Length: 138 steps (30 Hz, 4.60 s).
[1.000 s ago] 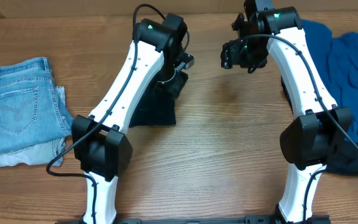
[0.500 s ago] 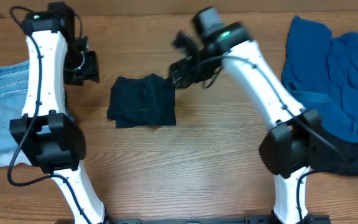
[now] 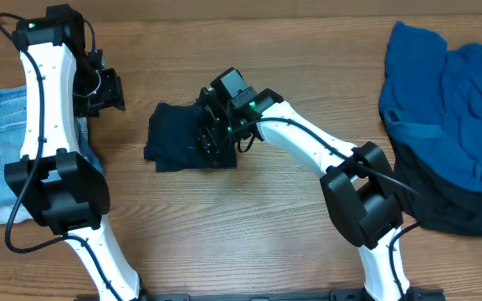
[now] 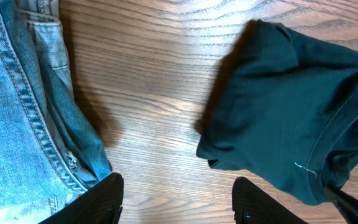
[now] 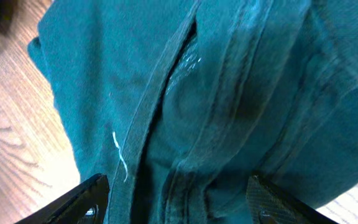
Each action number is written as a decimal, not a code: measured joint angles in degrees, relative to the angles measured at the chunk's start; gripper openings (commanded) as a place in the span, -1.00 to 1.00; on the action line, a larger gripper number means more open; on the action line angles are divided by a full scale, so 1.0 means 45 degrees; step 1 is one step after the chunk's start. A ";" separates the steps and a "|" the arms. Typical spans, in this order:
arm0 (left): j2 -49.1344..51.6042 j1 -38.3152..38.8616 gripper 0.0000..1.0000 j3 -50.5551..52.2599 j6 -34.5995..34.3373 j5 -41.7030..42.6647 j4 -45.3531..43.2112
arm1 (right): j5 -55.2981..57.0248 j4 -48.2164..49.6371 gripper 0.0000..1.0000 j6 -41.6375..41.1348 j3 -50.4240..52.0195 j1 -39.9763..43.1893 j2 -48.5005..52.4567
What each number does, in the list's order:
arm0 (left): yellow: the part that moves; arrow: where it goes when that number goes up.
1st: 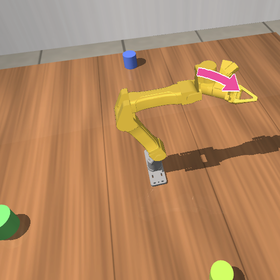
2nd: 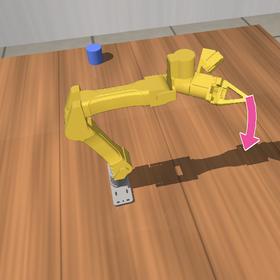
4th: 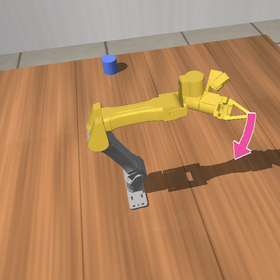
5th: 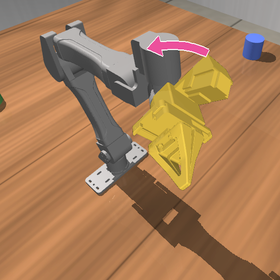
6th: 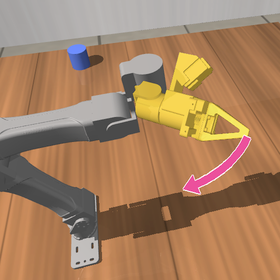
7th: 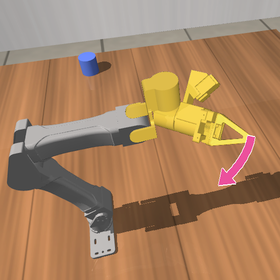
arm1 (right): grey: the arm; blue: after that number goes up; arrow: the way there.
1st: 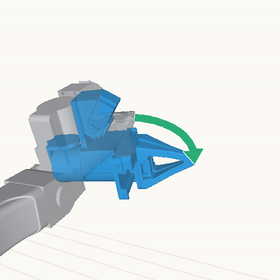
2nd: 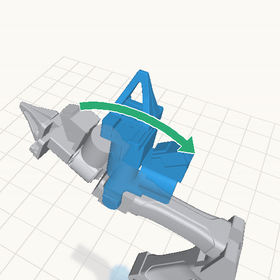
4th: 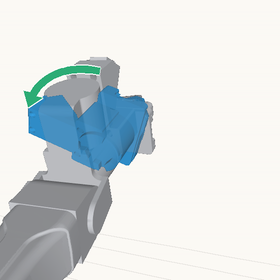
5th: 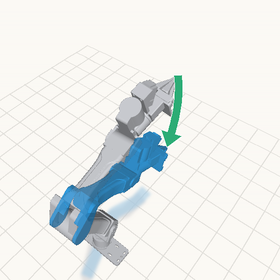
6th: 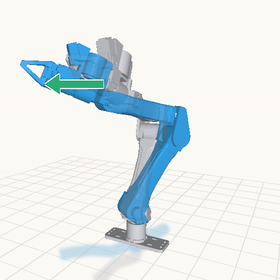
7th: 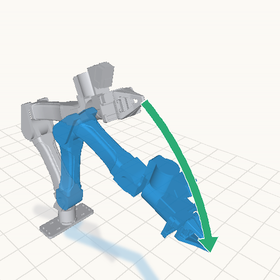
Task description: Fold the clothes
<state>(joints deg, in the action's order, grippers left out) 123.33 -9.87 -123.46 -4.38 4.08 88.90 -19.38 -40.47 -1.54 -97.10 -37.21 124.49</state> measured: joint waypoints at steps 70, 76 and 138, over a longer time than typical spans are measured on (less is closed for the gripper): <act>0.2448 0.3453 0.18 0.0049 0.2453 0.3050 -0.4201 | 0.2118 0.0869 -0.53 0.2103 0.0257 -0.0476 -0.0534; 0.2739 0.3366 0.17 0.0049 0.2458 0.2905 -0.3682 | 0.2021 0.1375 -0.53 0.1991 0.0257 -0.0466 0.0049; 0.2618 0.3614 0.28 0.3201 0.2628 0.3045 -0.4430 | 0.4255 -0.8621 0.02 -0.3235 -0.0121 0.0685 -0.4109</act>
<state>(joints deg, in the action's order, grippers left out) 135.11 6.39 -109.06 7.44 17.78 68.97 -0.23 -79.26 -16.10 -97.65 -34.13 106.00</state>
